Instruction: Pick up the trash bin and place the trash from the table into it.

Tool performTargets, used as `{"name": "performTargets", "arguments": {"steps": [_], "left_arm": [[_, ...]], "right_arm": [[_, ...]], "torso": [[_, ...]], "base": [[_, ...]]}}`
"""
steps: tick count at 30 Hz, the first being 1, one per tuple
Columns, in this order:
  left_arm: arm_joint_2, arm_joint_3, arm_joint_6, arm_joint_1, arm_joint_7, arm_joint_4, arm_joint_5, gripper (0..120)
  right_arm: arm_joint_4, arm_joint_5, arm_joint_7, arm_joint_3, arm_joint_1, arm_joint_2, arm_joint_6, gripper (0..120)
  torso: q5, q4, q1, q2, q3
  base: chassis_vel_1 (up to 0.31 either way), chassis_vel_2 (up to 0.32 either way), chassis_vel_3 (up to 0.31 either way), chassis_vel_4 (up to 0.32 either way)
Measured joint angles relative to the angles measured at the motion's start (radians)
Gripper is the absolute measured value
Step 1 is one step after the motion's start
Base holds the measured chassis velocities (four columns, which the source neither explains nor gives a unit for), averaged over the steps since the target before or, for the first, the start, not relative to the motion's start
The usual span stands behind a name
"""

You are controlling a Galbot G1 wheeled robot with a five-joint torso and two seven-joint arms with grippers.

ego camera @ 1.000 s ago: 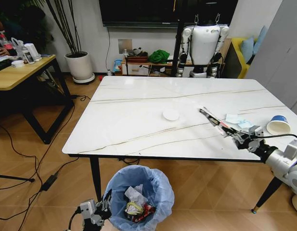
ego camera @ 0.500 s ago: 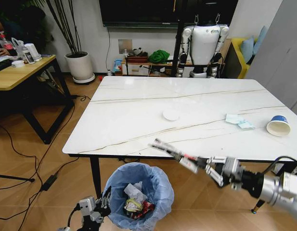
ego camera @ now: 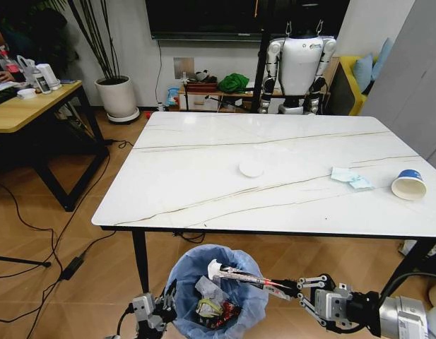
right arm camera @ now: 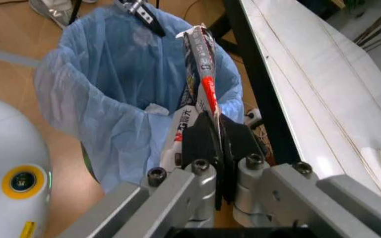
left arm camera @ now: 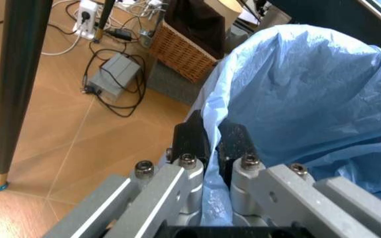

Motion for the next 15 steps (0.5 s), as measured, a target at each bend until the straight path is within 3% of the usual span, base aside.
{"name": "performTargets", "arguments": {"steps": [6,15], "left_arm": [[0.001,0.002,0.0,-0.004,0.002,0.002,0.005,0],[0.002,0.002,0.001,-0.005,0.004,0.002,0.012,0]], "right_arm": [[0.009,0.0,-0.02,0.005,-0.008,0.011,0.005,2],[0.001,0.006,-0.028,0.003,-0.008,0.016,0.003,33]], "torso": [[0.0,-0.0001,0.0,0.0,0.0],[-0.0001,-0.0001,0.0,0.0,0.0]], "base": [[0.0,0.0,0.0,0.0],[0.0,0.0,0.0,0.0]]}}
